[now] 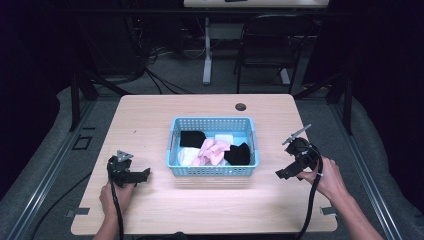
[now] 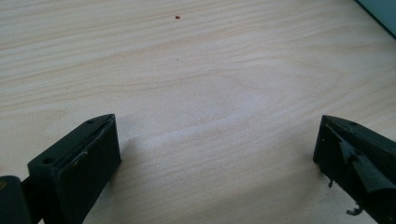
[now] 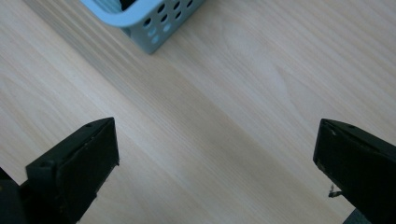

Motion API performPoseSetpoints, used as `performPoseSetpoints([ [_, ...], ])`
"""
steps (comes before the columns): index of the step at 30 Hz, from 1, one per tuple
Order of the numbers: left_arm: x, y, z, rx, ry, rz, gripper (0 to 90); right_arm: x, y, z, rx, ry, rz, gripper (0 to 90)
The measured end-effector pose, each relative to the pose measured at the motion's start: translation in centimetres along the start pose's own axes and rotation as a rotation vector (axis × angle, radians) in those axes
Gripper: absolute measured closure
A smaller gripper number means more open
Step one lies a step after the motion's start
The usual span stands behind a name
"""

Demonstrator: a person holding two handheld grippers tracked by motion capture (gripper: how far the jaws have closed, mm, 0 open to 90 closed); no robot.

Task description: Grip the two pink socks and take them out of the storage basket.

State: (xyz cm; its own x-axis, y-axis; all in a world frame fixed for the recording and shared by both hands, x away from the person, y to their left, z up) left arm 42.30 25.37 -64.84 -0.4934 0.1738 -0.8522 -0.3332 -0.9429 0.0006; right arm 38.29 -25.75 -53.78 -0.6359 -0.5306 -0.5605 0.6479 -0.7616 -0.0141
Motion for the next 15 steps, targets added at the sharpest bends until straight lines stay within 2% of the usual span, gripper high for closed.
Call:
performPoseSetpoints([
  [15, 0.0, 0.0, 0.0, 0.001, -0.003, -0.003, 0.3, -5.4, -1.2, 0.1, -0.023, 0.020, 0.054, 0.0],
])
Point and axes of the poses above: each handheld gripper's, and its own axes: z roughly backward along the jaws, x roughly out of its underside, y roughly to its right, the point moved 8 cm from there along -z, roughly forward along the jaws, and after that the axes turned 13 degrees about y, right-handed, at the moved point
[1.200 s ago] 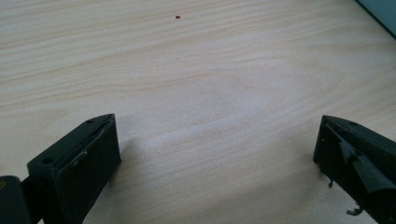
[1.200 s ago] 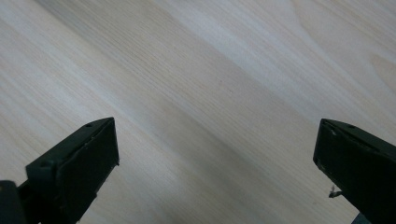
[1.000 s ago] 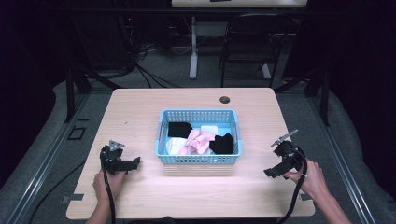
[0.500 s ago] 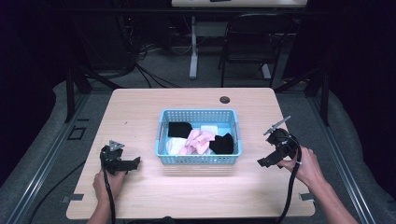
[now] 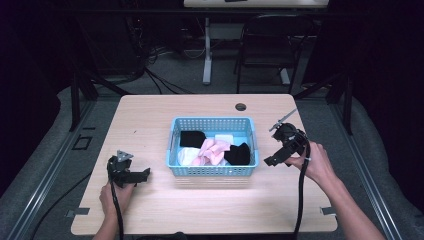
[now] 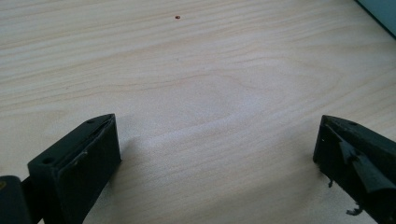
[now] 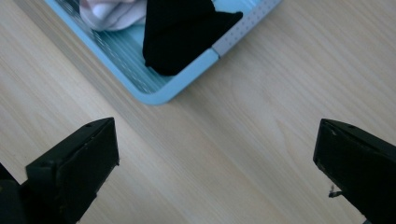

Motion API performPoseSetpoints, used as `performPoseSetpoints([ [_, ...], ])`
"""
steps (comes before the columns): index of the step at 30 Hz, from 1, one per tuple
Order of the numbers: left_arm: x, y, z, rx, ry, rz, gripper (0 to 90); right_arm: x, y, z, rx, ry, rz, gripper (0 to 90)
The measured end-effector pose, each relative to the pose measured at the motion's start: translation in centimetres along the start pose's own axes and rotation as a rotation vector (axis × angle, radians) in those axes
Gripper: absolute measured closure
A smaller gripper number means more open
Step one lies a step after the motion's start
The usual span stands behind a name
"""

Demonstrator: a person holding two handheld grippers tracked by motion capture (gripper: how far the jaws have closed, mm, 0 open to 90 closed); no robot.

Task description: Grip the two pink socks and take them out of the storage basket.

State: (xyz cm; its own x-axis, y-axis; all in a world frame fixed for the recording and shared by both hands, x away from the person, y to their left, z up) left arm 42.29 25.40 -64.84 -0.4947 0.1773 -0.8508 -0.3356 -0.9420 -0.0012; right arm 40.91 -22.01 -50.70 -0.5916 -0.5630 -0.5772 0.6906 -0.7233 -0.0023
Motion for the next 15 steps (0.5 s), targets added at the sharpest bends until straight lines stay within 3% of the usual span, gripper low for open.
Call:
performPoseSetpoints([
  [15, 0.0, 0.0, 0.0, 0.000, 0.003, 0.001, 0.3, -4.9, -2.0, -2.6, -0.049, 0.006, 0.052, 0.0],
])
Point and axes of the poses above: each handheld gripper's, and its own axes: z roughly backward along the jaws, x roughly out of its underside, y roughly to its right, the point moved 8 cm from there along -z, roughly forward along the jaws, and after that the axes turned 13 degrees about y, right-handed, at the moved point
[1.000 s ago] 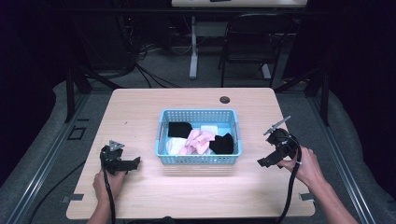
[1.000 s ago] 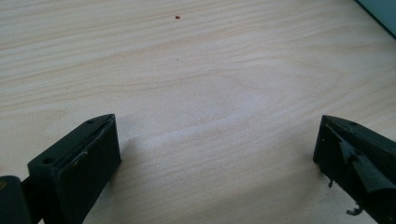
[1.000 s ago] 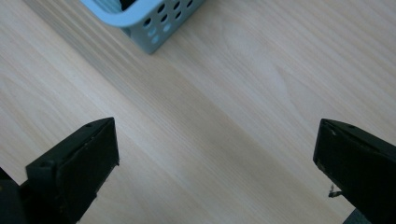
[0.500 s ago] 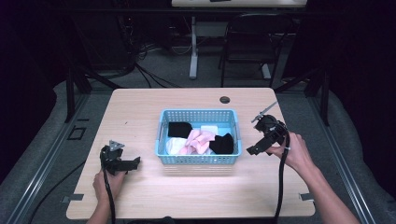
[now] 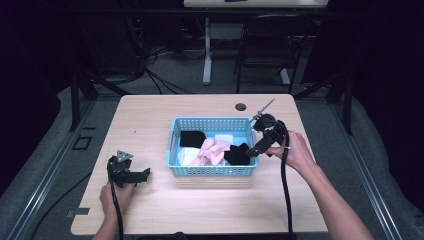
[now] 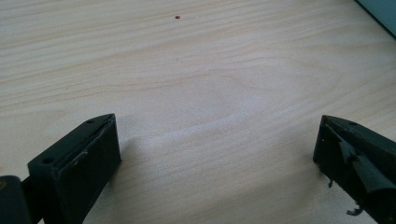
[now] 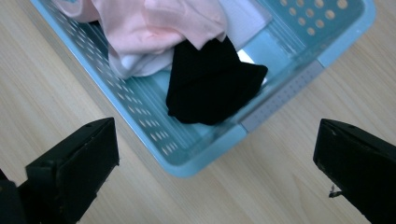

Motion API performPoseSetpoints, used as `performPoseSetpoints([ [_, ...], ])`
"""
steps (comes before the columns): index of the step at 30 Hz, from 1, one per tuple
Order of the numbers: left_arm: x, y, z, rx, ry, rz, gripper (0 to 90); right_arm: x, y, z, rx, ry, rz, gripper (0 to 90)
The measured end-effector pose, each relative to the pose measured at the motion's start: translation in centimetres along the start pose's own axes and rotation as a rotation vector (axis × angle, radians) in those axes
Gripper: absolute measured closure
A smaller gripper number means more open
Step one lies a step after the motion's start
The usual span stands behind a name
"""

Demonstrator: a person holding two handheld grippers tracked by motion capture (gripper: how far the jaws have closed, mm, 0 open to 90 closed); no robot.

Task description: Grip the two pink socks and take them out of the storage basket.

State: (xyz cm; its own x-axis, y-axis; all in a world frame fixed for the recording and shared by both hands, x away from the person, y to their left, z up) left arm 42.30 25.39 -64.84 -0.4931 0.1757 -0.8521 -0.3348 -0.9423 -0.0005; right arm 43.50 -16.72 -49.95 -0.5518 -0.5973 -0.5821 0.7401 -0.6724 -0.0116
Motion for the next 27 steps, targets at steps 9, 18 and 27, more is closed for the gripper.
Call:
performPoseSetpoints([
  [9, 0.0, 0.0, 0.0, 0.000, 0.000, 0.000, 0.3, -2.6, -1.1, -2.3, -0.032, -0.004, 0.026, 0.0],
  [18, 0.0, 0.0, 0.0, 0.001, -0.003, 0.000, 0.4, -4.2, -2.2, -5.7, -0.060, -0.031, 0.036, 1.4],
  [27, 0.0, 0.0, 0.0, 0.001, -0.003, -0.001, 0.4, -4.9, -2.7, -8.2, -0.076, -0.069, 0.047, 2.3],
])
Point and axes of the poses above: each handheld gripper's, and its own axes: z roughly backward along the jaws, x roughly out of its underside, y roughly to its right, the point moved 8 cm from there along -z, roughly forward along the jaws, and after that the axes turned 13 degrees about y, right-handed, at the moved point
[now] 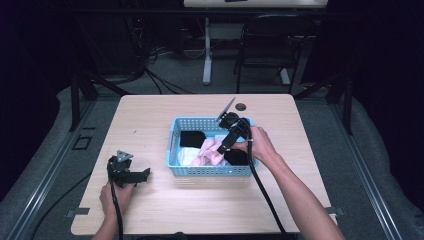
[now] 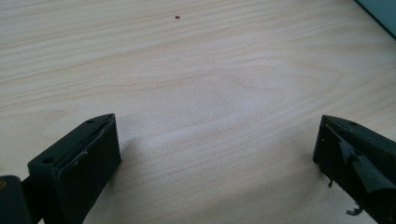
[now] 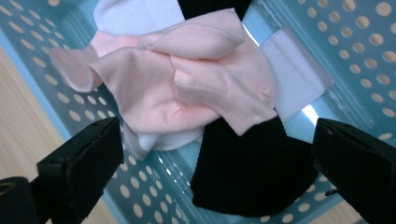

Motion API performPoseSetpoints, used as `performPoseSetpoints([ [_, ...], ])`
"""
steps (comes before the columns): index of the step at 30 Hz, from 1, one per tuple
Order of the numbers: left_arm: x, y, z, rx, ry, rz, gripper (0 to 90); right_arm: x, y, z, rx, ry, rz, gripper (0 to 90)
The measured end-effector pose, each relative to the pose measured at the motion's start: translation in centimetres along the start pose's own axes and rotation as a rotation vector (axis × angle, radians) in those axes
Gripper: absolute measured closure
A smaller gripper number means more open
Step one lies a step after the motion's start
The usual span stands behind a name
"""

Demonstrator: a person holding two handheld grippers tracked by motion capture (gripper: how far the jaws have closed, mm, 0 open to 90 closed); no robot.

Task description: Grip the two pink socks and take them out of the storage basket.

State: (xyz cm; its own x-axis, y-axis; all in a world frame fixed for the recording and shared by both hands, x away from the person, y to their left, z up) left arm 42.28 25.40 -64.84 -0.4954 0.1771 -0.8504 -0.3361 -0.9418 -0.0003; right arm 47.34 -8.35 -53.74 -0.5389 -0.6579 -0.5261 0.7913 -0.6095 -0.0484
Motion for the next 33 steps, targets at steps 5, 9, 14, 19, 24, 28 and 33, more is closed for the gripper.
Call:
performPoseSetpoints([
  [5, 0.0, 0.0, 0.0, 0.002, 0.000, 0.000, 0.4, -0.7, -0.3, -1.4, 0.000, -0.014, 0.001, 7.5],
  [9, 0.0, 0.0, 0.0, 0.004, -0.001, -0.003, 0.4, -0.9, -0.4, -2.8, 0.000, -0.037, 0.008, 11.8],
  [14, 0.0, 0.0, 0.0, 0.005, 0.000, -0.003, 0.3, -1.0, -0.4, -4.2, 0.003, -0.060, 0.001, 16.3],
  [19, 0.0, 0.0, 0.0, 0.006, -0.001, -0.006, 0.3, -0.9, -0.1, -5.2, 0.017, -0.070, -0.009, 29.8],
  [24, 0.0, 0.0, 0.0, 0.007, -0.003, -0.007, 0.4, -0.9, 0.1, -5.4, 0.036, -0.075, -0.001, 36.6],
  [28, 0.0, 0.0, 0.0, 0.007, -0.003, -0.007, 0.3, -0.9, 0.3, -5.6, 0.062, -0.078, 0.002, 47.9],
  [33, 0.0, 0.1, 0.0, 0.006, 0.001, -0.004, 0.3, -0.9, 0.8, -5.5, 0.098, -0.068, -0.007, 56.1],
])
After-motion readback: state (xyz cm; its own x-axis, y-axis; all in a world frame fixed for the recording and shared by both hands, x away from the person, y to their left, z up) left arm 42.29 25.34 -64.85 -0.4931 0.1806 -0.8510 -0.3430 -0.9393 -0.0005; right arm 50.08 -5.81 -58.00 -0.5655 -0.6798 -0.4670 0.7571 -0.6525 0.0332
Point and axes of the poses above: each handheld gripper's, and its own axes: z roughly backward along the jaws, x roughly out of its underside, y roughly to its right, the point moved 8 cm from there along -z, roughly forward along the jaws, and after that the axes turned 13 degrees about y, right-handed, at the moved point
